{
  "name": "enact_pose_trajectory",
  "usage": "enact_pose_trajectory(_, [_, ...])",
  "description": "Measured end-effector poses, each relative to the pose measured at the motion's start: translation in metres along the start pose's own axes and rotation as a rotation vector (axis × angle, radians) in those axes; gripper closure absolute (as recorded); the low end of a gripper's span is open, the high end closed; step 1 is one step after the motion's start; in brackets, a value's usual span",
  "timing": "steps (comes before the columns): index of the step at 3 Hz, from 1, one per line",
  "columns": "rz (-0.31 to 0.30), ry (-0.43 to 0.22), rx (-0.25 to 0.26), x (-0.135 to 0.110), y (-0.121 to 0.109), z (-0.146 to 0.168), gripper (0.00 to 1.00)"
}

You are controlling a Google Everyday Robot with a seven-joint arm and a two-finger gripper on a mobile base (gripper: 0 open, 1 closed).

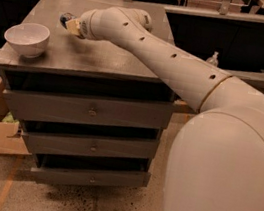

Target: Move redbull can near white bowl

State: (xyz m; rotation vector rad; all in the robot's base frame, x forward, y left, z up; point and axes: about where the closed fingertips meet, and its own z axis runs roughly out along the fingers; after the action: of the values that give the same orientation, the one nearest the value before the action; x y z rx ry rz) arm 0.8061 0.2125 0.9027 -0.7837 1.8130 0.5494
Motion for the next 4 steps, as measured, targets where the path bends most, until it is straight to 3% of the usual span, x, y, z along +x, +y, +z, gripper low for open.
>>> enact_pose_trajectory(1, [0.018, 0.017, -0.03, 0.01, 0.019, -0.003, 1.0])
enact_pose_trajectory(2, [0.04, 0.018, -0.075, 0.016, 0.033, -0.005, 0.82])
enact_pose_trajectory(4, [0.055, 0.023, -0.111, 0.02, 0.047, -0.005, 0.35])
